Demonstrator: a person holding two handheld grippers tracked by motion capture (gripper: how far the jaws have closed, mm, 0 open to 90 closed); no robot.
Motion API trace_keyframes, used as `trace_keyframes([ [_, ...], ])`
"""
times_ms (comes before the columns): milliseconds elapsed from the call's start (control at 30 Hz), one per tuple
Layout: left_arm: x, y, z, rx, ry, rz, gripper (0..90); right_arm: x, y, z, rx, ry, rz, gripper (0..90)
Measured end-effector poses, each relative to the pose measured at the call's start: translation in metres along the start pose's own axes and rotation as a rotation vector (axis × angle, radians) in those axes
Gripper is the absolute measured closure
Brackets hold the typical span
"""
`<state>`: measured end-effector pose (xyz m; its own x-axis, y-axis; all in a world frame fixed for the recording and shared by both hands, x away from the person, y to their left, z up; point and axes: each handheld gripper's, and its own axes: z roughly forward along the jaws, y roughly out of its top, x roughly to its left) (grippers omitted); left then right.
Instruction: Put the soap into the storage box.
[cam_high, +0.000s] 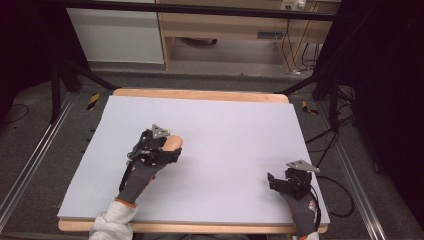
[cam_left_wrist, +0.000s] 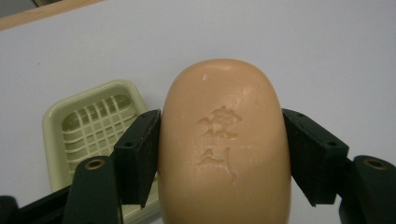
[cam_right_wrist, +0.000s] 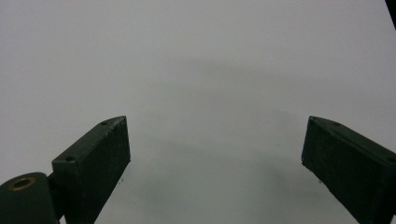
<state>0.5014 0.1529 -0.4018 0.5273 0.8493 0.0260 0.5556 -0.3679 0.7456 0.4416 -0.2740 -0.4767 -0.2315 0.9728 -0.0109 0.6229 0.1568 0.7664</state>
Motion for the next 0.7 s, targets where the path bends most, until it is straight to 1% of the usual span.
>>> trace_keyframes([
  [67,0.002,0.0,0.0,0.004,0.005,0.001,31.7,0.0,0.0,0.0,0.001,-0.002,0.0,8.2],
  [100,0.003,0.001,0.001,0.007,0.009,-0.004,31.7,0.0,0.0,0.0,0.001,-0.002,0.001,8.2],
  [133,0.003,0.001,0.001,0.002,0.011,-0.006,31.7,0.0,0.0,0.0,0.001,-0.002,0.001,8.2],
  [267,0.007,0.002,0.001,0.007,0.019,-0.007,31.7,0.0,0.0,0.0,0.001,-0.005,-0.001,8.2],
  [300,0.007,0.002,0.002,-0.001,0.022,-0.01,31.7,0.0,0.0,0.001,0.0,-0.006,-0.002,8.2],
  [400,0.011,0.004,0.003,0.003,0.029,-0.013,31.7,0.0,0.0,0.001,0.0,-0.005,-0.002,8.2],
  [433,0.012,0.004,0.004,0.001,0.031,-0.022,31.7,0.0,0.0,0.001,0.0,-0.005,0.0,8.2],
  [467,0.013,0.004,0.004,-0.002,0.037,-0.022,31.7,0.0,0.0,0.001,0.001,-0.006,-0.003,8.2],
  [500,0.015,0.005,0.005,-0.015,0.051,-0.037,31.7,0.0,0.0,0.001,0.002,-0.006,-0.003,8.2],
  [533,0.017,0.005,0.006,-0.021,0.051,-0.042,31.7,0.0,0.0,0.001,0.002,-0.005,-0.003,8.2],
  [567,0.017,0.005,0.006,-0.021,0.051,-0.042,31.7,0.001,0.0,0.001,0.004,-0.005,0.001,8.2],
  [633,0.02,0.005,0.008,-0.02,0.063,-0.057,31.7,0.001,0.0,0.002,0.004,-0.003,-0.003,8.2],
  [700,0.022,0.005,0.009,-0.016,0.066,-0.054,31.7,0.001,0.0,0.002,0.005,-0.002,-0.003,8.2],
])
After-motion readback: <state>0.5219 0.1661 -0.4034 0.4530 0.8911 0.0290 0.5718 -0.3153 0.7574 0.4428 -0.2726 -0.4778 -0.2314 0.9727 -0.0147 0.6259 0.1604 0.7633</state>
